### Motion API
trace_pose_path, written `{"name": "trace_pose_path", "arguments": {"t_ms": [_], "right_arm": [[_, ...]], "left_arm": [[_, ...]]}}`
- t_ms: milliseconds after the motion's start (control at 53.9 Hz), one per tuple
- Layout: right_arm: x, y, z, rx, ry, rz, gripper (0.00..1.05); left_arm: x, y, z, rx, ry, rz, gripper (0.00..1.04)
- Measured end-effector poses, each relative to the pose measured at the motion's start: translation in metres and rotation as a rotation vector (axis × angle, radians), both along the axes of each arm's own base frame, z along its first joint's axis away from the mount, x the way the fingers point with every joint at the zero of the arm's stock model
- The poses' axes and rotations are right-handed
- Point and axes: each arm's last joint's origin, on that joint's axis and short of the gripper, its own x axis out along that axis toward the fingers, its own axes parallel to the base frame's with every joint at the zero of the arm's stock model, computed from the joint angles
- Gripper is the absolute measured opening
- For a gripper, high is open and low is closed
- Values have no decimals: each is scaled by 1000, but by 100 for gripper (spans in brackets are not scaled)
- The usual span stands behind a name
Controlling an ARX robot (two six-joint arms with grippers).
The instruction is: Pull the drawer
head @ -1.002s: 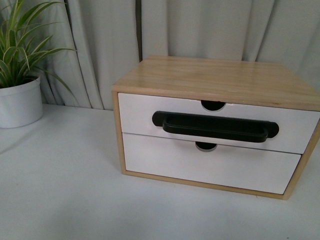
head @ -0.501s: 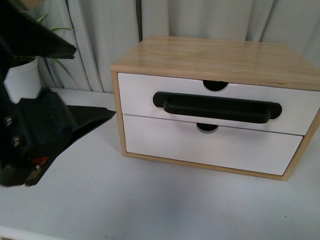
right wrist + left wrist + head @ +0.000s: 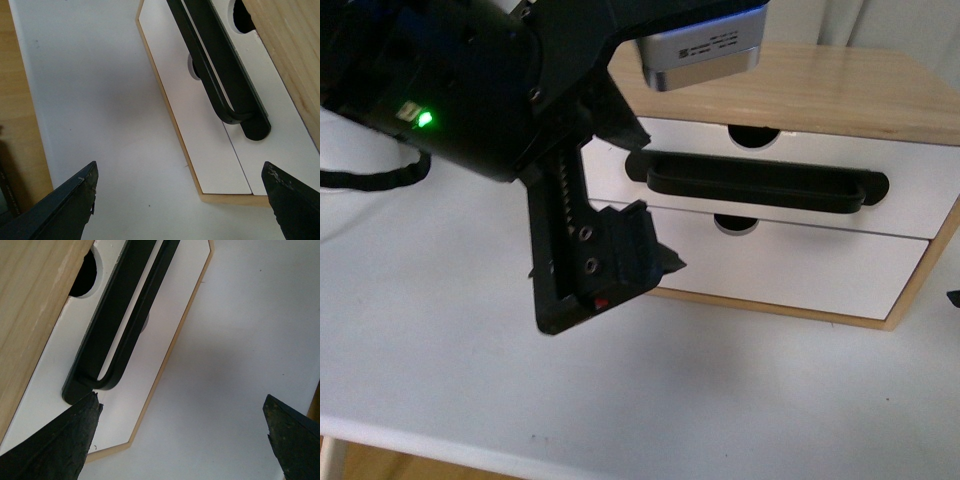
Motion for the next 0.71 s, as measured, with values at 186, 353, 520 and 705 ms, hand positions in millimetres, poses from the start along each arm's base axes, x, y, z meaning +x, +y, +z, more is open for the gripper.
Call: {"name": "trace_pose_path", "arguments": {"t_ms": [186, 353, 520, 705], "right_arm": [[10, 6, -7, -10, -9, 25, 96], [23, 12, -12, -11, -65, 33, 96], [32, 19, -20, -10, -65, 48, 96], [37, 28, -25, -15, -69, 66, 96]], "left_arm": [[14, -12, 0, 47, -13, -37, 99], [25, -19, -5, 96, -23, -64, 99], [34, -26, -8, 126, -25, -88, 99], [39, -29, -12, 156, -24, -99, 99]]}}
